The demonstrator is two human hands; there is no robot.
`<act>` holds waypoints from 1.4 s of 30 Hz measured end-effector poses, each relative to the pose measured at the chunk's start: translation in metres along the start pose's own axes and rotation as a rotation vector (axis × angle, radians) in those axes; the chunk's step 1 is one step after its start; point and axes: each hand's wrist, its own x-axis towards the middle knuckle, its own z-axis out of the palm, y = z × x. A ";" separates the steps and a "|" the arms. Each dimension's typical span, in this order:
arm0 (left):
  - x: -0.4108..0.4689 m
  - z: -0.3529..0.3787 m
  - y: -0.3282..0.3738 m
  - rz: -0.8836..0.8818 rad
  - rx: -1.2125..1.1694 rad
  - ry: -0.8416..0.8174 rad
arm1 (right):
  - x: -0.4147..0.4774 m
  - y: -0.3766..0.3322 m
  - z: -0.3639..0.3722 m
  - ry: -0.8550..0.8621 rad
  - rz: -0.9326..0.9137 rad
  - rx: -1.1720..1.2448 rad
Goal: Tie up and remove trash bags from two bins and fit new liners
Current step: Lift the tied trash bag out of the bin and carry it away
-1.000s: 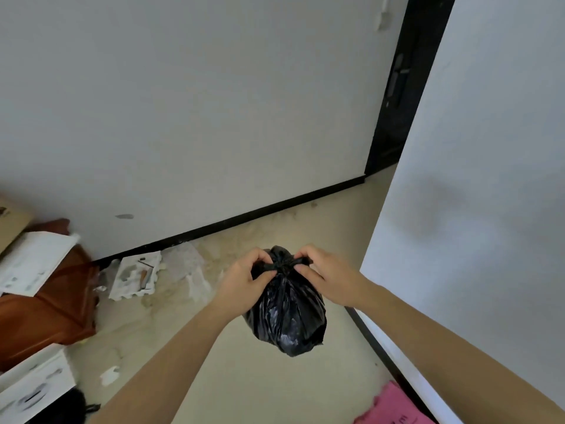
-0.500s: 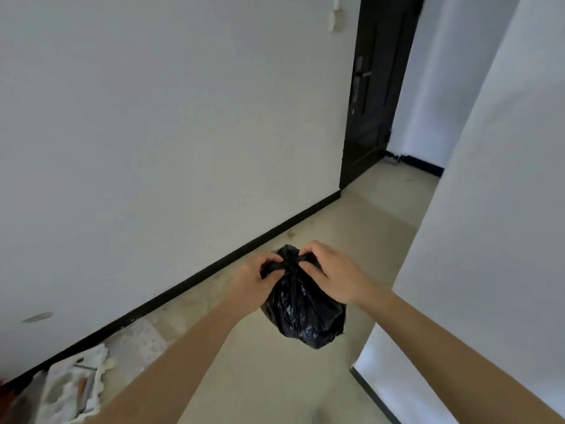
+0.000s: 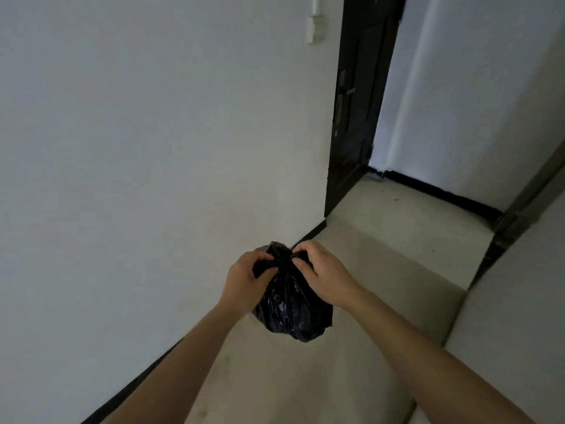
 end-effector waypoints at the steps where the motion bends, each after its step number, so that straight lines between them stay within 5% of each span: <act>1: 0.027 0.002 -0.007 0.000 -0.001 -0.019 | 0.024 0.008 -0.002 0.003 0.019 -0.008; 14: 0.354 0.094 0.013 0.162 0.014 -0.186 | 0.246 0.160 -0.105 0.052 0.134 -0.080; 27: 0.587 0.246 0.021 0.020 0.000 -0.242 | 0.434 0.359 -0.192 -0.048 0.230 -0.104; 42: 0.769 0.388 -0.132 -0.209 0.188 -0.509 | 0.589 0.560 -0.127 -0.226 0.501 -0.156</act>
